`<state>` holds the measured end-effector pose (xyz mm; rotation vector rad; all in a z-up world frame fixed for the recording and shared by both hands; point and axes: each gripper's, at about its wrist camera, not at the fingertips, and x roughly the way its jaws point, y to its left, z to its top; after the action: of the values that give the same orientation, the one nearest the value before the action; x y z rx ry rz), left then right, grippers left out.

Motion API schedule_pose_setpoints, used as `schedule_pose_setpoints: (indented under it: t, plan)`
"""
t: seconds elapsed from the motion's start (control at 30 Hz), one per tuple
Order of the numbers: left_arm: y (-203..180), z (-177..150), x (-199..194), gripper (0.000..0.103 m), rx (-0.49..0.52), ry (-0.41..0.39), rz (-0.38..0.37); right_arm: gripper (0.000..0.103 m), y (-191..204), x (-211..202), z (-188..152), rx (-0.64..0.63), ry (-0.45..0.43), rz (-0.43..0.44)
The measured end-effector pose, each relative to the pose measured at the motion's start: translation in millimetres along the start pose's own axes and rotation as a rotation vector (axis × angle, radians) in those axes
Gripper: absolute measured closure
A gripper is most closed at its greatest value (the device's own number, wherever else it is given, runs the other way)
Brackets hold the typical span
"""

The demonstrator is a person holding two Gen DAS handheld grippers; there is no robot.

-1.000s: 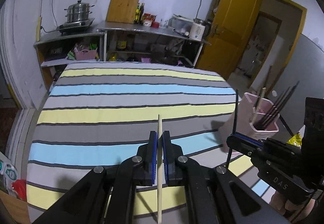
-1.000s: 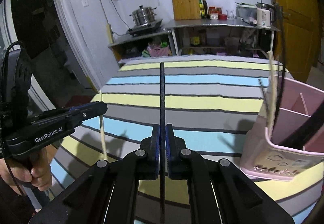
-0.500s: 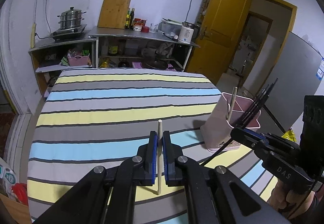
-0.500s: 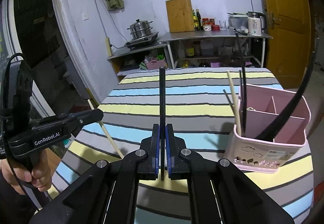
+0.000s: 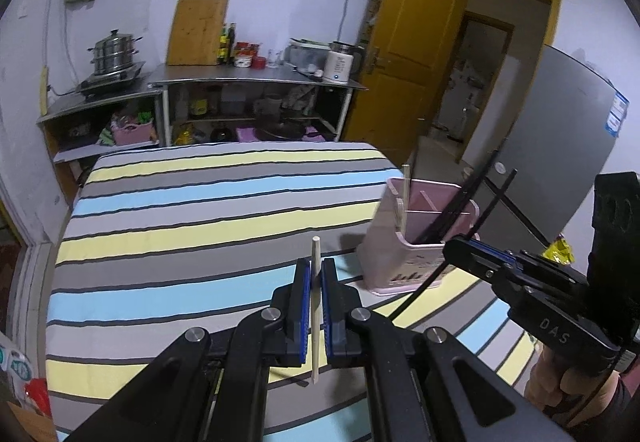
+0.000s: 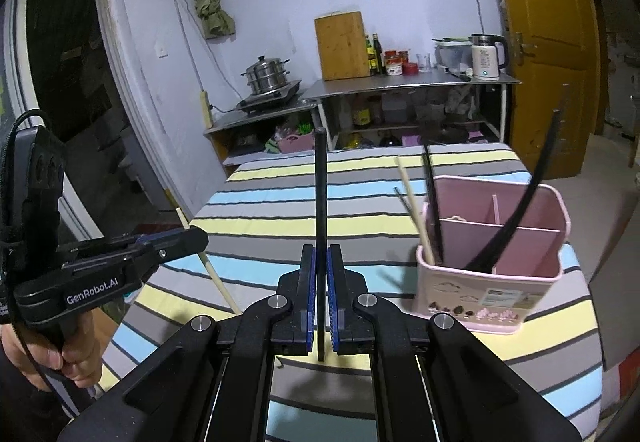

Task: Organize utensils
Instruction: 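Lift and carry both chopsticks in both tools toward the pink holder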

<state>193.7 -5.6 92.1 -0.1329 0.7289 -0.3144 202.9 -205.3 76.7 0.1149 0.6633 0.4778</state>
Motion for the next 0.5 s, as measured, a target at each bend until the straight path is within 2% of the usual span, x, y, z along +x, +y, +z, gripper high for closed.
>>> schedule_pose_setpoints:
  t: [0.3, 0.5]
  plan:
    - [-37.3, 21.5, 9.3, 0.098, 0.028, -0.004, -0.093, 0.098, -30.8, -28.9, 5.3, 0.039, -0.046, -0.054]
    - [-62.6, 46.3, 5.5, 0.098, 0.059, -0.04, -0.146, 0.098, -51.3, -49.5, 20.4, 0.06, -0.099, -0.097]
